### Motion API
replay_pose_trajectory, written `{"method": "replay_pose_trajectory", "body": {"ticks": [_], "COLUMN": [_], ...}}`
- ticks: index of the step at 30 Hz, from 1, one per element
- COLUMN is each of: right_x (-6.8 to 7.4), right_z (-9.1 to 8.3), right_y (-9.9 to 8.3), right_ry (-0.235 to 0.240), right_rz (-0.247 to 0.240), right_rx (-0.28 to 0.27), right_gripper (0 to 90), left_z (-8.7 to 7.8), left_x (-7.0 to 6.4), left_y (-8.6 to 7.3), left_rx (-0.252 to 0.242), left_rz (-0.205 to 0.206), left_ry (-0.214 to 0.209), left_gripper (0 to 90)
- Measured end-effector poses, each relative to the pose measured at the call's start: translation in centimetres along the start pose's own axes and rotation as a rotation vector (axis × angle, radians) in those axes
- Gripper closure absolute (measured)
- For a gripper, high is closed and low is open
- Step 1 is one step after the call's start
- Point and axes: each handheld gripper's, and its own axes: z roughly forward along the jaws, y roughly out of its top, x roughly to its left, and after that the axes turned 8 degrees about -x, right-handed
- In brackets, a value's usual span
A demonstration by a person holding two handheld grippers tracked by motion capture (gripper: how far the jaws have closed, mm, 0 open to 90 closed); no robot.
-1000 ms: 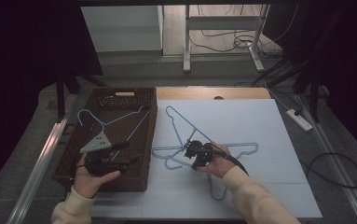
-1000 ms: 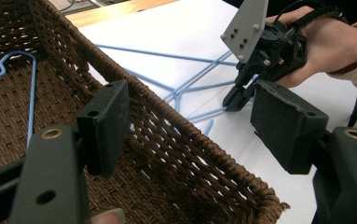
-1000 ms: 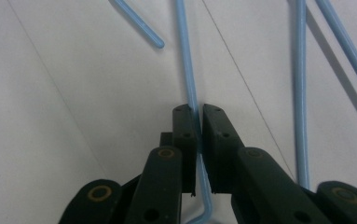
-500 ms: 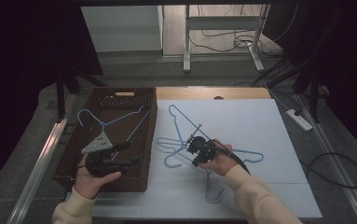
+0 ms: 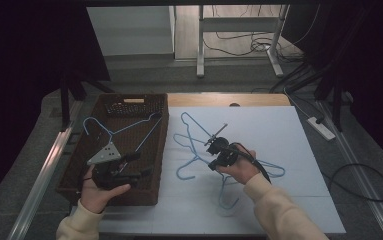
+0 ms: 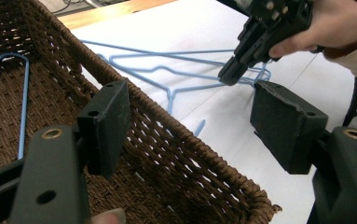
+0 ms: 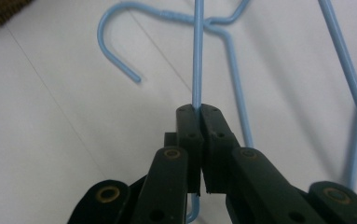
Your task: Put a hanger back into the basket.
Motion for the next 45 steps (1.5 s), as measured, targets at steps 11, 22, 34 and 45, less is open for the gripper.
{"method": "replay_pose_trajectory", "body": {"ticks": [11, 22, 34, 45], "right_x": [-1.3, -2.9, -3.9, -4.1], "right_z": [-4.7, -9.0, -11.2, -11.4], "right_y": [1.6, 1.4, 0.5, 0.3], "right_ry": [0.031, 0.092, 0.221, 0.282], "right_rz": [0.121, 0.253, 0.423, 0.485], "right_rx": [-0.167, -0.389, -0.574, -0.631], "right_gripper": [87.9, 87.9, 87.9, 87.9], "left_z": [0.3, 1.1, 4.1, 8.9], "left_x": [-0.4, -1.1, -3.7, -5.9], "left_y": [0.1, 0.4, 1.6, 2.3], "left_rx": [-0.007, -0.005, 0.01, 0.042], "left_rz": [0.006, 0.017, 0.059, 0.039], "left_ry": [-0.002, -0.016, -0.076, -0.13], "left_gripper": [29.0, 28.9, 28.8, 29.0]}}
